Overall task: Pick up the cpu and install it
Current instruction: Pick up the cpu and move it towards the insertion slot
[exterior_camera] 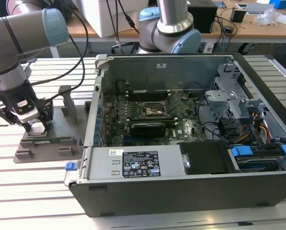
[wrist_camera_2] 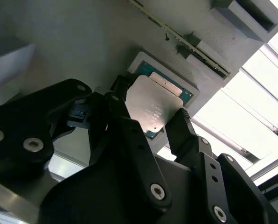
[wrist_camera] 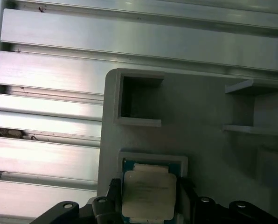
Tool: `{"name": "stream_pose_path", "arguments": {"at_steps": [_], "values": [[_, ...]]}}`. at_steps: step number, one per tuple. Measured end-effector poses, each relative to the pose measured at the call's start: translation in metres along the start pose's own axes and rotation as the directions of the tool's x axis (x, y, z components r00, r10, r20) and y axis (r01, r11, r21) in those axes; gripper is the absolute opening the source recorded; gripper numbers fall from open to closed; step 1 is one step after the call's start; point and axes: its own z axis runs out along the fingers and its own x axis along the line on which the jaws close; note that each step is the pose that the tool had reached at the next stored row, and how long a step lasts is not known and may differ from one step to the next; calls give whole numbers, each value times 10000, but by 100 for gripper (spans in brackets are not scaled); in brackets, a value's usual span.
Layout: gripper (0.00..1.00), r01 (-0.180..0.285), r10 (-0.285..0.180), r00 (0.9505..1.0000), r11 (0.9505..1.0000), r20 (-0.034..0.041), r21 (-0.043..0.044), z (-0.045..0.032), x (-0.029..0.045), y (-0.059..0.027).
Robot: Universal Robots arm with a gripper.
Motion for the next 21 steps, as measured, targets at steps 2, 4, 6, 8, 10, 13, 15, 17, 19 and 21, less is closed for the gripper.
{"name": "stream_pose_path", "arguments": {"at_steps": [2, 4, 6, 8, 10, 13, 15, 17, 19, 21], "values": [[60, 0, 0, 10000, 10000, 0, 1, 0, 0, 0], [60, 0, 0, 10000, 10000, 0, 3, 0, 0, 0], [58, 0, 0, 10000, 10000, -1, 5, 0, 0, 0], [55, -1, 1, 10000, 10000, -1, 5, 0, 0, 0], [55, -1, 1, 10000, 10000, -1, 6, 0, 0, 0], [55, -1, 1, 10000, 10000, -1, 7, 0, 0, 0], [55, 0, 0, 10000, 10000, -1, 8, 0, 0, 0], [55, -1, 1, 10000, 10000, 3, 7, -16, -1, 1], [55, -1, 1, 10000, 10000, 1, 9, -131, 0, 1], [55, 0, 0, 10000, 10000, 0, 9, -311, -1, 3]]}}
